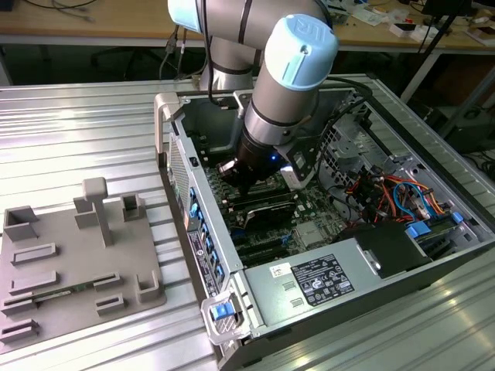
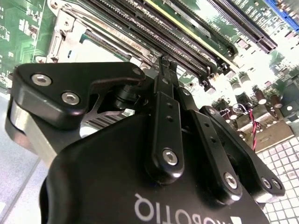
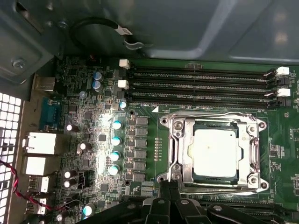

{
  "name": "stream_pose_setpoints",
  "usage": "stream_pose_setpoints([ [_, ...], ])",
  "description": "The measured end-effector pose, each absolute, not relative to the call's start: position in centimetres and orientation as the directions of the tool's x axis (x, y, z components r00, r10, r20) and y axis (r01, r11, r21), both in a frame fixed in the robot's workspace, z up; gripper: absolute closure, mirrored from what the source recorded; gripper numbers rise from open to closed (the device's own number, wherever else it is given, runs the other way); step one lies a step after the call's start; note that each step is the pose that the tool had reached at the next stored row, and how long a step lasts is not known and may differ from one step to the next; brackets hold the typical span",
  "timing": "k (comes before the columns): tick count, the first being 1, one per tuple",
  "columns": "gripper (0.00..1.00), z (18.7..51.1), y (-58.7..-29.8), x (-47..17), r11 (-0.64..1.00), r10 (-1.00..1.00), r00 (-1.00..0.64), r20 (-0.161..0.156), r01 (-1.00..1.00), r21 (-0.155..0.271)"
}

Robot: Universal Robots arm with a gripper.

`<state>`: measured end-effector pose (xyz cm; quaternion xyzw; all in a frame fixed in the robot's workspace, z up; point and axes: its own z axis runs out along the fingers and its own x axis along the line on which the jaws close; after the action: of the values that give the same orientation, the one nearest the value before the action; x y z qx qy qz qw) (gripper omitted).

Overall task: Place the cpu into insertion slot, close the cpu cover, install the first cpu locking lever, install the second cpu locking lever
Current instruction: 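Install the second cpu locking lever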

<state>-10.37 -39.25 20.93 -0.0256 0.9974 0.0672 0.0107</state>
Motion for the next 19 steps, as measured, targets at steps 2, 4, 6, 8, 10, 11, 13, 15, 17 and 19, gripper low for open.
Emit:
stream_pose_setpoints([
  [2, 0.89, 20.89, -39.23, -10.38, 0.989, -0.050, -0.998, -0.025, -0.053, 0.138],
  [4, 0.89, 20.85, -39.22, -10.40, 0.988, -0.050, -0.998, -0.025, -0.053, 0.142],
  [6, 0.89, 20.78, -39.21, -10.41, 0.988, -0.049, -0.998, -0.026, -0.053, 0.148],
  [8, 0.89, 20.69, -39.22, -10.42, 0.987, -0.049, -0.998, -0.026, -0.053, 0.150],
  [10, 0.89, 20.61, -39.22, -10.42, 0.987, -0.049, -0.998, -0.025, -0.053, 0.150],
  [11, 0.89, 20.57, -39.22, -10.43, 0.987, -0.049, -0.998, -0.025, -0.053, 0.150],
  [13, 0.89, 20.51, -39.22, -10.43, 0.987, -0.049, -0.998, -0.025, -0.053, 0.150],
  [15, 0.89, 20.47, -39.18, -10.43, 0.987, -0.049, -0.998, -0.026, -0.053, 0.151],
  [17, 0.89, 20.44, -39.13, -10.43, 0.987, -0.049, -0.998, -0.026, -0.053, 0.151],
  [19, 0.89, 20.44, -39.06, -10.43, 0.987, -0.049, -0.998, -0.026, -0.053, 0.151],
])
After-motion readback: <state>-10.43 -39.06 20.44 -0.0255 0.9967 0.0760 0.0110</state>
